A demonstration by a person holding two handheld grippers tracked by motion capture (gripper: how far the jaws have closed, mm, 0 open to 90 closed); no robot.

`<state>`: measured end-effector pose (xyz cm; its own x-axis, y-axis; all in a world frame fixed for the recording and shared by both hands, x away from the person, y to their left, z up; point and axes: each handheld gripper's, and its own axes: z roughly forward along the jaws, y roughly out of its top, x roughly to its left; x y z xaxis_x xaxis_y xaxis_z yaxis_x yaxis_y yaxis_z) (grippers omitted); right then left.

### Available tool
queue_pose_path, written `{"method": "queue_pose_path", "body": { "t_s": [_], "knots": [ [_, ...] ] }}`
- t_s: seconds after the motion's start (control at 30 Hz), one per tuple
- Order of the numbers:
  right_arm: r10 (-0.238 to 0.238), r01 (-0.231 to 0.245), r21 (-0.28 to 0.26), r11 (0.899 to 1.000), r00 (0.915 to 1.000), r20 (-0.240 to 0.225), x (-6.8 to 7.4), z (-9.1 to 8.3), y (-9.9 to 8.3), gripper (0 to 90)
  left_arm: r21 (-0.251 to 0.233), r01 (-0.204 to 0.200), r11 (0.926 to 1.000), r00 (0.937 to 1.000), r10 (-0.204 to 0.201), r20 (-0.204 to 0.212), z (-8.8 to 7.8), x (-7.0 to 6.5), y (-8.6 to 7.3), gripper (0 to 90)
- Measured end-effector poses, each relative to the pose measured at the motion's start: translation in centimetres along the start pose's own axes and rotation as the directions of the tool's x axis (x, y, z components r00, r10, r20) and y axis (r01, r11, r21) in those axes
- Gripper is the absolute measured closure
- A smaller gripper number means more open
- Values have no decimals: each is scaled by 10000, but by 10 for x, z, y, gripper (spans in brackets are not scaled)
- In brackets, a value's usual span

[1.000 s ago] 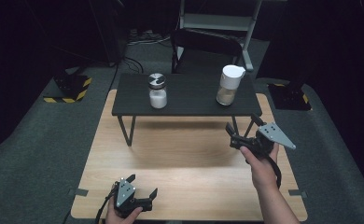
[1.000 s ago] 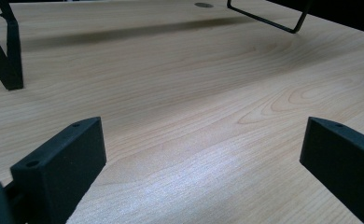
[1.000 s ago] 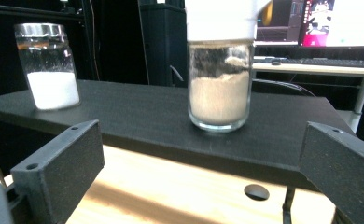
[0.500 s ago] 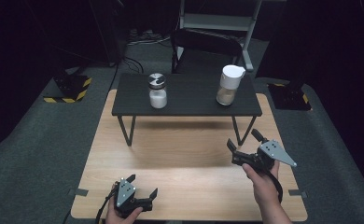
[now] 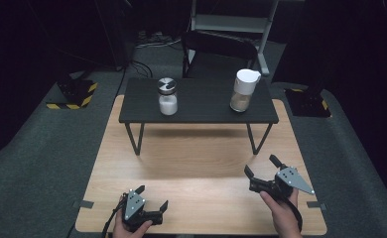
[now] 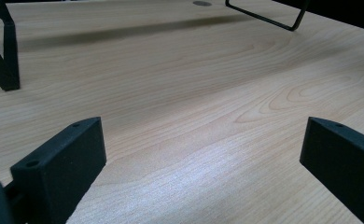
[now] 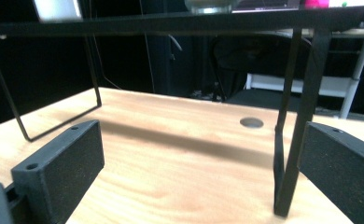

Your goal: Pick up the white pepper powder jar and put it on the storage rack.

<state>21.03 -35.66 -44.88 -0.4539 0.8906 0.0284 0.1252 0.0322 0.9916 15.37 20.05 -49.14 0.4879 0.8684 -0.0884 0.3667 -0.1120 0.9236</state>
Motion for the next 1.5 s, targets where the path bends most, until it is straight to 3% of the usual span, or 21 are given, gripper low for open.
{"method": "queue_pose_path", "body": {
  "t_s": [0.53,1.17,1.5],
  "knots": [
    [446,-462,1057,9933,9989,176,-3,-19,-34,3,34,-44,10000,10000,44,5,0,-1,1,6],
    [8,-99,2043,9789,9990,443,-2,-31,-45,4,67,-13,10000,10000,12,78,1,0,1,6],
    [-171,67,2060,9785,9987,486,0,-36,-46,3,112,78,9999,9999,-79,132,1,2,2,6]
  ]
}}
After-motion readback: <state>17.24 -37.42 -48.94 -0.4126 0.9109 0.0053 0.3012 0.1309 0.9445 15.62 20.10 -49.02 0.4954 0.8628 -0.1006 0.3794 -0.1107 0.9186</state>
